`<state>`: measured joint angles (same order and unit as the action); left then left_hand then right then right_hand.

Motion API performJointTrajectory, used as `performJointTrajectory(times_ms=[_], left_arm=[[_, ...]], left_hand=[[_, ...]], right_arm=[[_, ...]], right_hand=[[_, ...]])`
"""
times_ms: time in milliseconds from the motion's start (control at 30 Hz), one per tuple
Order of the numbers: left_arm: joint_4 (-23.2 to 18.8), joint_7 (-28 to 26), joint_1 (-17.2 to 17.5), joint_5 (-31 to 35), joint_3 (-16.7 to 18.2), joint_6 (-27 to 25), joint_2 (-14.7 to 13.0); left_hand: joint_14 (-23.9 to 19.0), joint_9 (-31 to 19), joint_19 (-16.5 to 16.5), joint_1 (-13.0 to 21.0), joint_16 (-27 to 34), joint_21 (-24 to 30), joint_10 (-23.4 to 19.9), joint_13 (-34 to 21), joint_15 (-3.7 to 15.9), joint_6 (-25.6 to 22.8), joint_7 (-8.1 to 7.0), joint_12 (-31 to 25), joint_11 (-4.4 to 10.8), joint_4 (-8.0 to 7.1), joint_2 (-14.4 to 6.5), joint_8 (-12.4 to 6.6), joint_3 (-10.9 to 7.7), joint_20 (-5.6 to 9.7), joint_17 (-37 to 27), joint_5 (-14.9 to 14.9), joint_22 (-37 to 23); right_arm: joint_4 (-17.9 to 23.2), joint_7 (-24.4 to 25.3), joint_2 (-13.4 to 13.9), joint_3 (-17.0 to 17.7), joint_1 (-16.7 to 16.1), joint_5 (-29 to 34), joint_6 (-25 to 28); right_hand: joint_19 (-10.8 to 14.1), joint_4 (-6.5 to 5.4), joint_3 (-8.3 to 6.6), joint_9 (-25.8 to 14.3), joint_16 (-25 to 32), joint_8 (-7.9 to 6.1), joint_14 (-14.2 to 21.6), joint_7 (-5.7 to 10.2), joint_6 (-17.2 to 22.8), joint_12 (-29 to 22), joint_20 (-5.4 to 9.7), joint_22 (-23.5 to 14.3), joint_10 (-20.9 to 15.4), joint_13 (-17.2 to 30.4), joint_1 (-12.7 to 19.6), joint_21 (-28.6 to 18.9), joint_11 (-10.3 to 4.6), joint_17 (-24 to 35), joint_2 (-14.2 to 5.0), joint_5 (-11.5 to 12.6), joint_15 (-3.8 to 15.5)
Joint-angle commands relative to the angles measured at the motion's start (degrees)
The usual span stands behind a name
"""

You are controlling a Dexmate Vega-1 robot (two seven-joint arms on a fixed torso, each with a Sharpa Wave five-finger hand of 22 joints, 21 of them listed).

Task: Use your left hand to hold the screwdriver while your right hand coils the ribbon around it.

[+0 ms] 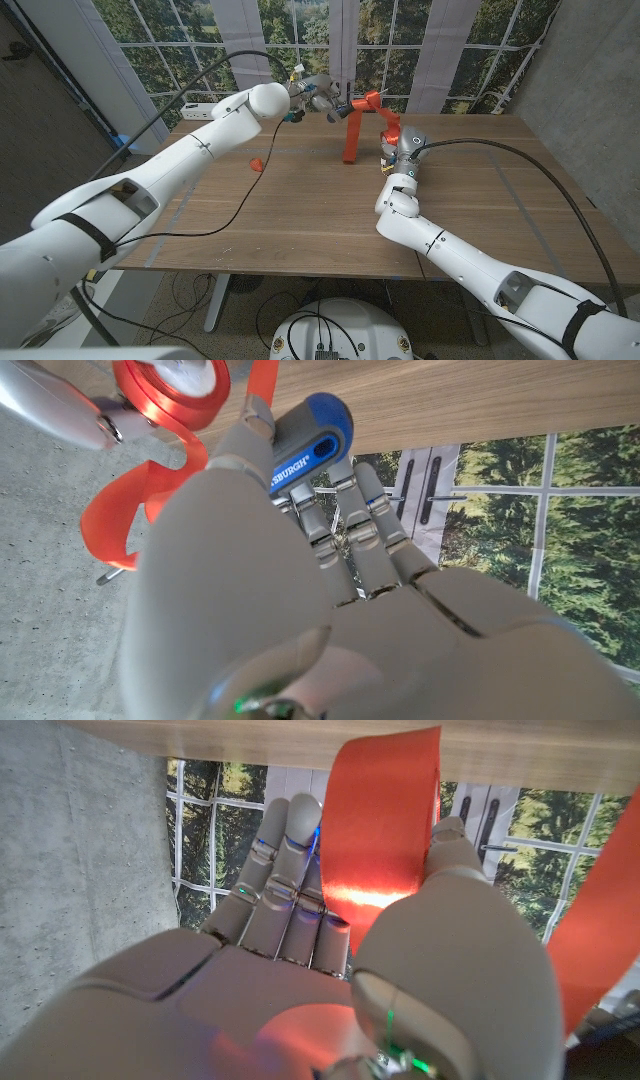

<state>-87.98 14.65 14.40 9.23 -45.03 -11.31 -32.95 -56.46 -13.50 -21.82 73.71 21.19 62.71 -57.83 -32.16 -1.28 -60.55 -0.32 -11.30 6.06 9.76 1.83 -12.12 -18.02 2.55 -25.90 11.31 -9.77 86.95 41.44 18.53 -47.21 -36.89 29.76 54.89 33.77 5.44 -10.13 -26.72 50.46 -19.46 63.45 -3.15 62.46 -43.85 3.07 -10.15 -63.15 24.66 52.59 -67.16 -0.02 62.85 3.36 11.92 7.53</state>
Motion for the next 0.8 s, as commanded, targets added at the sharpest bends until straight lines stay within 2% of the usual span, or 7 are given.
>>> performJointTrajectory(times_ms=[33, 233, 300, 367, 533, 633, 800], left_arm=[[-0.9, 2.4, 0.2, -1.4, 0.4, -0.4, -1.0], [-1.3, 3.0, 0.1, -1.1, 0.2, -0.6, -1.4], [-1.2, 3.3, 0.1, -1.2, 0.2, -0.5, -1.5], [-1.2, 3.8, -0.1, -1.4, 0.1, -0.5, -1.6], [-1.5, 4.4, 0.0, -1.3, 0.0, -1.2, -2.1], [-1.4, 4.5, 0.1, -1.5, 0.1, -1.3, -2.2], [-1.4, 4.9, 0.0, -1.8, 0.2, -1.5, -2.2]], left_hand=[[-9.5, -0.3, -0.4, 6.0, -0.2, 0.1, -1.3, -0.5, 14.95, -2.0, -2.47, -0.1, 1.69, -0.51, -8.9, 0.05, -1.12, 0.41, -15.4, 0.4, -0.2], [-9.3, -0.3, -0.2, 6.1, -0.3, 0.0, -1.0, -0.8, 14.95, -1.4, -2.12, -0.3, 1.56, -0.39, -8.9, 0.14, -1.3, 0.27, -15.6, 0.5, -0.2], [-9.2, -0.4, -0.2, 6.2, -0.4, 0.0, -0.9, -1.0, 14.95, -1.3, -1.8, -0.3, 1.52, -0.36, -8.9, 0.11, -1.38, 0.22, -15.6, 0.5, -0.2], [-9.1, -0.4, -0.2, 6.3, -0.4, 0.0, -0.9, -1.0, 14.95, -1.3, -1.63, -0.3, 1.5, -0.34, -8.9, 0.06, -1.42, 0.2, -15.6, 0.5, -0.2], [-9.1, -0.4, -0.1, 6.4, -0.5, -0.1, -0.9, -1.2, 14.95, -1.3, -1.42, -0.4, 1.37, -0.29, -9.0, 0.0, -1.53, 0.08, -15.7, 0.6, -0.2], [-9.1, -0.4, 0.0, 6.5, -0.5, -0.1, -0.9, -1.3, 14.95, -1.3, -1.0, -0.5, 0.96, -0.27, -9.0, -0.08, -1.64, -0.16, -15.8, 0.6, -0.2], [-9.1, -0.5, 0.0, 6.6, -0.4, -0.1, -0.7, -1.5, 14.95, -1.1, -1.11, -0.5, 0.78, -0.23, -9.0, -0.04, -1.72, -0.16, -15.9, 0.6, -0.2]], right_arm=[[-9.9, 1.8, -1.9, -0.6, 7.5, -3.5, -3.0], [-13.4, 2.0, -2.1, -2.3, 10.8, -3.5, -4.1], [-13.5, 1.7, -2.0, -1.9, 11.3, -4.4, -5.2], [-14.6, 1.5, -2.0, -3.2, 12.5, -3.6, -4.2], [-13.0, 1.6, -0.8, -1.7, 12.7, -5.0, -6.1], [-13.0, 1.7, -0.4, -2.2, 13.4, -4.6, -5.7], [-12.8, 2.2, 0.3, -2.4, 14.2, -4.0, -6.3]], right_hand=[[-0.1, 0.0, 0.15, -0.2, 0.4, -0.17, 2.4, -0.25, 1.3, -0.4, 1.58, 0.0, -2.3, 15.7, 12.6, -0.1, -2.12, 0.3, -12.5, 0.2, 4.56], [-0.1, -0.04, 0.18, -0.3, 0.2, -0.11, 2.1, -0.31, 1.3, -0.2, 1.59, 0.0, -2.4, 15.6, 12.7, -0.1, -2.09, 0.2, -12.54, 0.3, 4.59], [-0.1, -0.03, 0.13, -0.4, 0.5, -0.15, 2.3, -0.26, 1.2, -0.2, 1.6, 0.0, -2.3, 15.7, 12.7, -0.1, -2.14, 0.6, -12.61, 0.3, 4.57], [-0.1, 0.02, 0.17, -0.2, 0.2, -0.07, 2.1, -0.19, 1.3, -0.3, 1.59, 0.0, -2.3, 15.8, 12.8, -0.1, -2.12, 0.2, -12.48, 0.3, 4.69], [-0.1, 0.0, 0.12, -0.3, 0.4, -0.06, 2.3, -0.2, 1.3, -0.3, 1.6, 0.0, -2.3, 15.9, 12.9, -0.1, -2.13, 0.6, -12.57, 0.3, 4.62], [-0.4, -0.01, 0.18, -0.3, 0.0, -0.04, 2.0, -0.27, 1.2, -0.3, 1.69, -0.1, -2.2, 16.0, 12.8, 0.0, -2.1, 0.1, -12.48, 0.3, 4.7], [-0.2, -0.02, 0.17, -0.2, 0.3, 0.0, 2.4, -0.25, 1.4, -0.1, 1.64, -0.1, -2.3, 15.8, 12.9, -0.1, -2.07, 0.6, -12.55, 0.3, 4.63]])
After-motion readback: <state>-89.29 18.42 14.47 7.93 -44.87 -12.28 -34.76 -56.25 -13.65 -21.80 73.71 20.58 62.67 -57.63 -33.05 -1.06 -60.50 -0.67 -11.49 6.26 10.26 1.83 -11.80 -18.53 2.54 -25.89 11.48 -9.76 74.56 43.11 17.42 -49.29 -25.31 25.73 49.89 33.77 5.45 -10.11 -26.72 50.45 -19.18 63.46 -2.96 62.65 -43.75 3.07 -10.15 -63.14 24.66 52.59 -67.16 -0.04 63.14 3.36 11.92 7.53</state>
